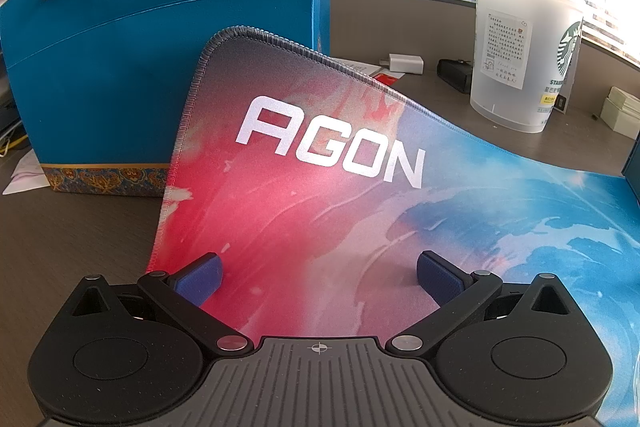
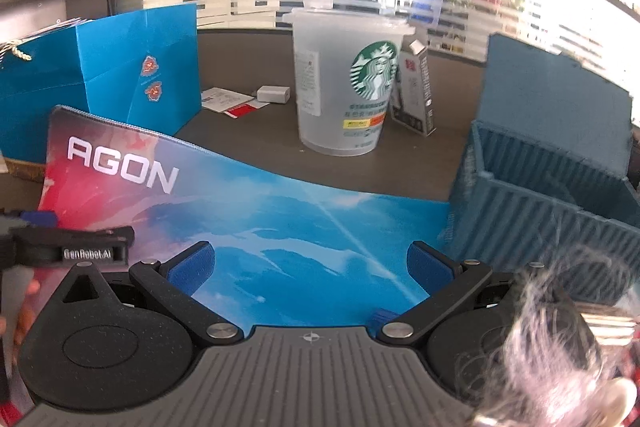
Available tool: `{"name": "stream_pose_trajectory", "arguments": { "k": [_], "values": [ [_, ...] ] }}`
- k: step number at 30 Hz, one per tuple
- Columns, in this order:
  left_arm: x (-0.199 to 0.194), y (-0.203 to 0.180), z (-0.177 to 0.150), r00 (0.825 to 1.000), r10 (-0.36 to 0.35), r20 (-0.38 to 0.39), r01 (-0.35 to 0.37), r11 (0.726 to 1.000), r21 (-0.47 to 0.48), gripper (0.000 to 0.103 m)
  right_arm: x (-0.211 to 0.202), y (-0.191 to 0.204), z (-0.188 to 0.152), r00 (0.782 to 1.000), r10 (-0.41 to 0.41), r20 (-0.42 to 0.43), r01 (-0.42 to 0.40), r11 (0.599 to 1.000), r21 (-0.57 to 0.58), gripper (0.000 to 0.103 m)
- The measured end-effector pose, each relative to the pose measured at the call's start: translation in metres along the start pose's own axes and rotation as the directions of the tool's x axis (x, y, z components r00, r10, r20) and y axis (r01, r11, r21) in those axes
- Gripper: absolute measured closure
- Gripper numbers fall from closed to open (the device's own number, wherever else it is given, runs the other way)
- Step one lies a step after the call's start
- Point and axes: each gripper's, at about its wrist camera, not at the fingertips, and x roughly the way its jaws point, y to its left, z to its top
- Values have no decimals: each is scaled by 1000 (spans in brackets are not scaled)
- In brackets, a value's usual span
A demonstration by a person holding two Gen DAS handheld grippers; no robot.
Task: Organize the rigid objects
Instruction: 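Move the right tool toward the pile of pens and tubes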
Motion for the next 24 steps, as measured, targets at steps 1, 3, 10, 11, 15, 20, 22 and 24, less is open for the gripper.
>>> {"name": "stream_pose_trajectory", "arguments": {
  "k": [1, 3, 10, 11, 15, 20, 22, 24],
  "values": [
    [0, 0, 0, 1000, 0, 0, 0, 1000, 0, 0, -6, -4, -1, 1000, 1, 6, -1, 1000, -13, 0],
    [0, 0, 0, 1000, 0, 0, 0, 1000, 0, 0, -18, -14, -6, 1000, -2, 16, 2, 999, -34, 0],
    [-15, -2, 1, 1000, -6, 25, 7, 1000, -25, 0, -61, -61, -28, 998, 59, 25, -56, 992, -112, 0],
    [-22, -3, 1, 999, -12, 52, 13, 999, -30, 0, -70, -69, -33, 997, 78, 29, -73, 986, -150, 0],
    [-51, -16, -3, 991, -68, 117, 70, 998, -10, 0, -97, -103, -55, 994, 106, 20, -95, 952, -291, 0],
    [-72, -42, -12, 967, -213, 140, 211, 977, 32, 0, -119, -146, -80, 983, 173, -55, -182, 933, -309, 0],
    [-76, -53, -16, 957, -246, 150, 240, 969, 57, 0, -122, -158, -94, 968, 231, -101, -251, 922, -295, 0],
    [-80, -64, -23, 952, -260, 163, 250, 965, 82, 0, -123, -166, -106, 954, 268, -132, -295, 918, -266, 0]
  ]
}}
